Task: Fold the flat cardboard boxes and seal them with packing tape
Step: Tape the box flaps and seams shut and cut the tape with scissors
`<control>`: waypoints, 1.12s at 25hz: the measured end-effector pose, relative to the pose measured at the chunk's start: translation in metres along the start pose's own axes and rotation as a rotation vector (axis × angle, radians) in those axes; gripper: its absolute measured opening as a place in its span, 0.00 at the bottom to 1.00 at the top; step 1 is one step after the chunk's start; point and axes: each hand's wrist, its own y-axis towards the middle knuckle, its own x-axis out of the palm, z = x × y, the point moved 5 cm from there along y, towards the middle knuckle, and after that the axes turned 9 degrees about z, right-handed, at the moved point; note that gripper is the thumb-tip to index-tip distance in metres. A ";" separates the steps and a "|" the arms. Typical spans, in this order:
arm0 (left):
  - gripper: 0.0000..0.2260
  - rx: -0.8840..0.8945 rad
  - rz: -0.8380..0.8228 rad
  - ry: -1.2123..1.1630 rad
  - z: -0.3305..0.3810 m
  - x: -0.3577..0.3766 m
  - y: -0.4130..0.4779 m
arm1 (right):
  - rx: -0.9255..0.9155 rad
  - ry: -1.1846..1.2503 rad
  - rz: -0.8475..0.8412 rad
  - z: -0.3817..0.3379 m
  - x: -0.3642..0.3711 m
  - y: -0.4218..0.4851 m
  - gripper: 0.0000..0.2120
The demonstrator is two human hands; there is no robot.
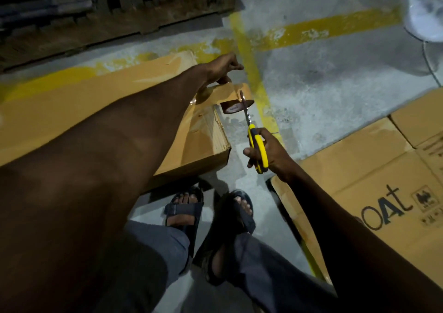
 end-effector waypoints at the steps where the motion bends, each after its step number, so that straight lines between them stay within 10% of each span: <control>1: 0.27 0.008 -0.001 -0.017 0.001 -0.001 -0.003 | 0.008 -0.015 -0.037 0.003 0.005 -0.005 0.29; 28: 0.13 0.029 -0.047 -0.208 0.003 -0.001 0.010 | 0.034 0.079 -0.019 0.005 0.040 0.034 0.29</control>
